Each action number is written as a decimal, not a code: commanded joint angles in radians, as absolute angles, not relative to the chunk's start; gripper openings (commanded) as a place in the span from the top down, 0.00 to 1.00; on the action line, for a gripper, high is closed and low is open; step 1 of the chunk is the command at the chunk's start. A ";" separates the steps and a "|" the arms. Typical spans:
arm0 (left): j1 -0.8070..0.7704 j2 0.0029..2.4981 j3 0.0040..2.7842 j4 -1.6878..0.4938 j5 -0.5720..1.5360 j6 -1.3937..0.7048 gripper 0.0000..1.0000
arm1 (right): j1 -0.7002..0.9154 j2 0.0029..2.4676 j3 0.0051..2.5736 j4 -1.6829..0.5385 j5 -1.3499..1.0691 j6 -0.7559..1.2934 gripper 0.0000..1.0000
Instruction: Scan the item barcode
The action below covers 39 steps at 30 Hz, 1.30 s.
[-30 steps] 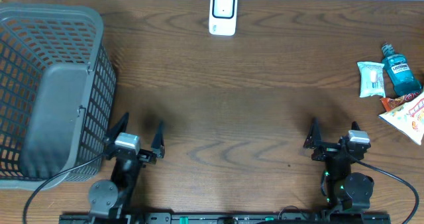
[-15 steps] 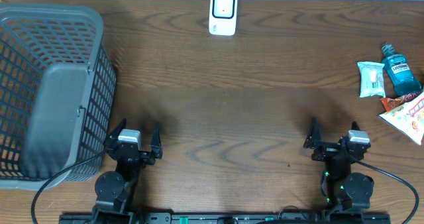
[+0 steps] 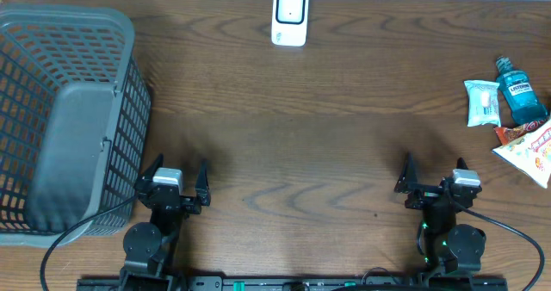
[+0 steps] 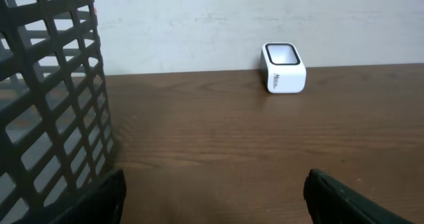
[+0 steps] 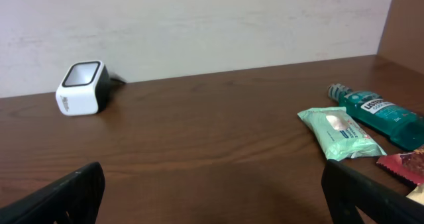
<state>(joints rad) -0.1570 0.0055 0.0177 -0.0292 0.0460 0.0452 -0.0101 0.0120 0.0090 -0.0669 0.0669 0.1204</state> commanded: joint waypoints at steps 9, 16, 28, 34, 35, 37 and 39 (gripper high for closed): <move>-0.139 0.002 0.004 -0.074 0.007 -0.016 0.14 | 0.002 0.006 0.006 -0.068 0.069 0.107 0.01; -0.139 0.002 0.004 -0.073 0.007 -0.016 0.14 | 0.002 0.006 0.006 -0.068 0.069 0.107 0.01; -0.139 0.002 0.004 -0.073 0.007 -0.016 0.14 | 0.002 0.006 0.006 -0.068 0.069 0.107 0.01; -0.139 0.003 0.004 -0.073 0.007 -0.016 0.14 | 0.002 0.006 0.006 -0.068 0.069 0.107 0.01; -0.139 0.004 0.004 -0.073 0.007 -0.016 0.14 | 0.002 0.006 0.006 -0.068 0.069 0.107 0.01; -0.139 0.004 0.004 -0.073 0.007 -0.016 0.14 | 0.002 0.006 0.006 -0.068 0.069 0.107 0.01; -0.139 0.004 0.004 -0.073 0.007 -0.016 0.14 | 0.002 0.006 0.006 -0.068 0.069 0.107 0.01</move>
